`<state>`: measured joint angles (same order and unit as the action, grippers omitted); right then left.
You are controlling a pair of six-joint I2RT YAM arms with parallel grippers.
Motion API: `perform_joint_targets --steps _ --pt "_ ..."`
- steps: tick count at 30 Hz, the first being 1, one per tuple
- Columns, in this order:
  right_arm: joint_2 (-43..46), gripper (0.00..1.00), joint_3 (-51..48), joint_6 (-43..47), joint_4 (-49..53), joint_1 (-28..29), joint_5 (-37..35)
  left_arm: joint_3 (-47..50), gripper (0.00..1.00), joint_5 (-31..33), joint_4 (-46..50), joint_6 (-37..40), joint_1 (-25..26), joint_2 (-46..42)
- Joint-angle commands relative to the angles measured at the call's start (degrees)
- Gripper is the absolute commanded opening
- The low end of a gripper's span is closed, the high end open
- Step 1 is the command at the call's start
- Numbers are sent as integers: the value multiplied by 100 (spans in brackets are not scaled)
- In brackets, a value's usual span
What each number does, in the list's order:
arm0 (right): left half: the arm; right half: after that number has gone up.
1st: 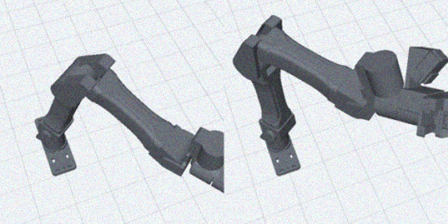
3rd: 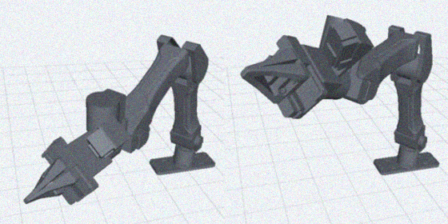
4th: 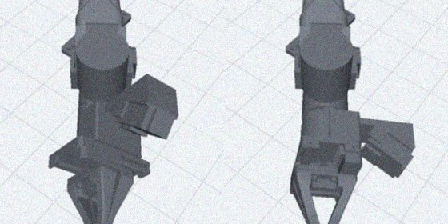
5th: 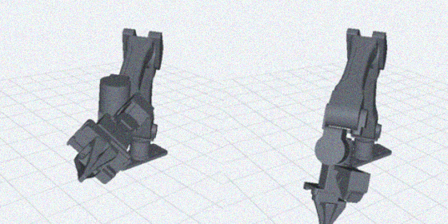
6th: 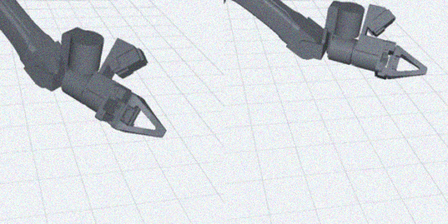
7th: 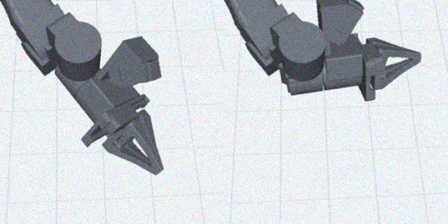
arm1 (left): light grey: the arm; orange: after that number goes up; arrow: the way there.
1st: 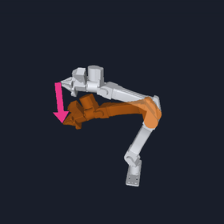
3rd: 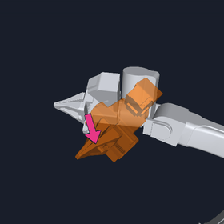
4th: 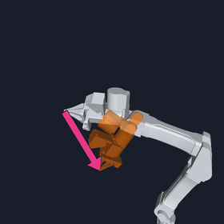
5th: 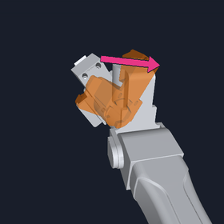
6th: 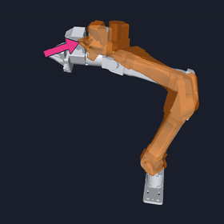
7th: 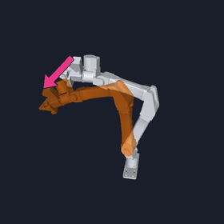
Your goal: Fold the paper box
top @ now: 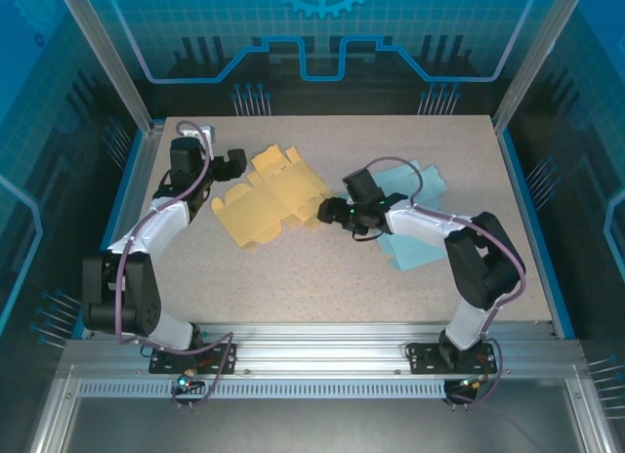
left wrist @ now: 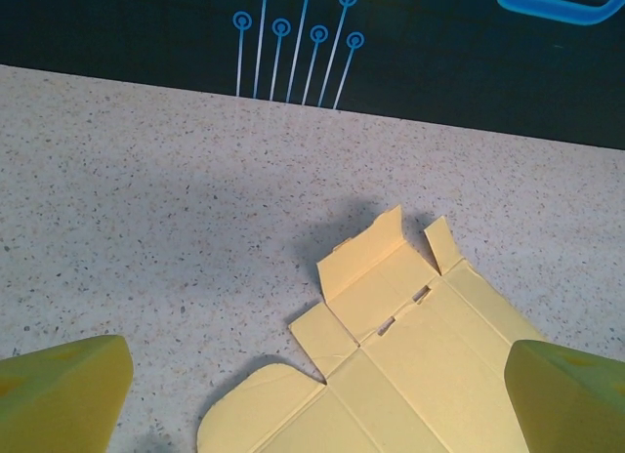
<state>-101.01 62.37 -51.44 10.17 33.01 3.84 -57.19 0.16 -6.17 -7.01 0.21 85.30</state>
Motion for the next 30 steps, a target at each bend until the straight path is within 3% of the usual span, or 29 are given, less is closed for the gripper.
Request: perform_joint_targets --steps 1,9,17,21,27,30 --pt "-293 75 162 -606 -356 115 169 93 99 -55 16 -191 -56 -100" --pt "-869 69 388 -745 -657 245 111 306 99 -33 -173 -300 -56 -165" --pt "-1535 57 1019 -702 -834 240 -36 340 99 -92 -199 -339 -56 -233" --pt "-1817 43 1348 -550 -717 216 -76 374 99 -126 -209 -363 -56 -262" --pt "-1752 4 1777 353 -214 153 -186 360 99 -249 -167 -397 -56 -346" --pt "-1456 0 1868 1099 146 120 -398 293 99 -362 -84 -447 -59 -391"
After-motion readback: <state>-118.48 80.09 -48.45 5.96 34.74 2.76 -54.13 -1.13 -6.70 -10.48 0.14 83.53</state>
